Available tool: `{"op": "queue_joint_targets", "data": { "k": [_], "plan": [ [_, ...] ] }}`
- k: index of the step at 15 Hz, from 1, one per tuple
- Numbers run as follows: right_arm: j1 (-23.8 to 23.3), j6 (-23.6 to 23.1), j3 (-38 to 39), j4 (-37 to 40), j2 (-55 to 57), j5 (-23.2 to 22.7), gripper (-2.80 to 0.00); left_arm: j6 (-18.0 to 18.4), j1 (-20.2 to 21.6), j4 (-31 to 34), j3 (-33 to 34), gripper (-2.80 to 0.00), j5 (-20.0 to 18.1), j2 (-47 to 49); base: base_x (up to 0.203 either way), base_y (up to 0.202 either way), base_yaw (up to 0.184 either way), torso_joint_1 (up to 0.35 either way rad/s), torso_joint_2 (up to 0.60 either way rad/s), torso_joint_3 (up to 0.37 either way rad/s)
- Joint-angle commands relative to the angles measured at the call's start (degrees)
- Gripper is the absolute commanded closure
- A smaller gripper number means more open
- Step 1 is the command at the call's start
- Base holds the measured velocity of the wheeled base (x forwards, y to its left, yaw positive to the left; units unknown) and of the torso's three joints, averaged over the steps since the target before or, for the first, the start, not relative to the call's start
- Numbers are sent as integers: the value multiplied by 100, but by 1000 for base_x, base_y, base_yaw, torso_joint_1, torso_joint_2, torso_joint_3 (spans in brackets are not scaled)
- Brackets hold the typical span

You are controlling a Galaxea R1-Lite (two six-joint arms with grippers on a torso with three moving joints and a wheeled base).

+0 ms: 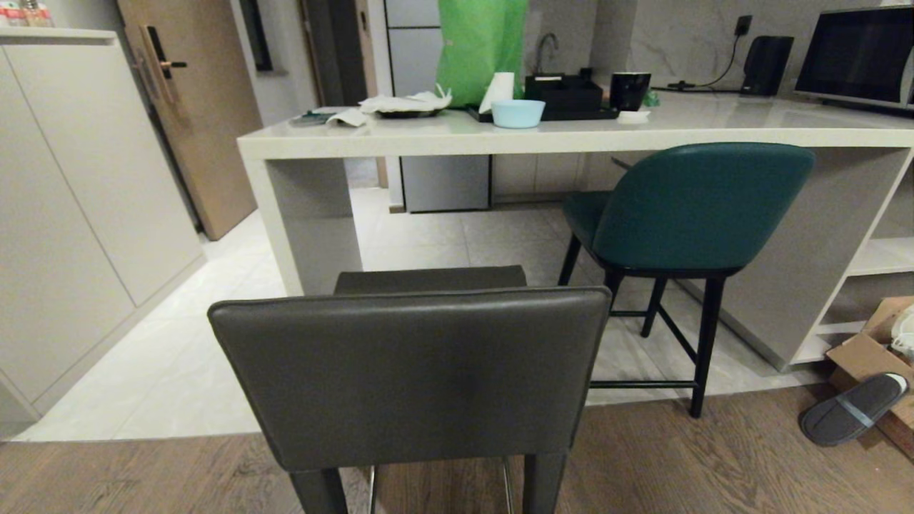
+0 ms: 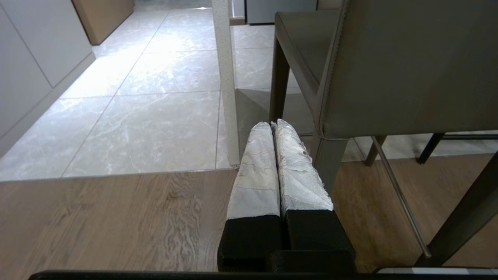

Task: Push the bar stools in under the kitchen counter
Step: Push the gray chair back under the dining table

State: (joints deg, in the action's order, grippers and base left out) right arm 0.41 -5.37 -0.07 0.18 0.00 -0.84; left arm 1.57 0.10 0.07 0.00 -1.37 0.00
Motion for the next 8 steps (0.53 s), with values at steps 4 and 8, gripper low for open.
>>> {"op": "queue_joint_targets", "data": {
  "k": [4,8],
  "plan": [
    [-14,488,-151,48,68,137,0,266,8,26,-18,0,-71,-18,0,0,0,0,0,0],
    [-15,606,-1133,-179,1742,126,0,5,11,22,-779,0,-406,725,0,0,0,0,0,0]
  ]
}}
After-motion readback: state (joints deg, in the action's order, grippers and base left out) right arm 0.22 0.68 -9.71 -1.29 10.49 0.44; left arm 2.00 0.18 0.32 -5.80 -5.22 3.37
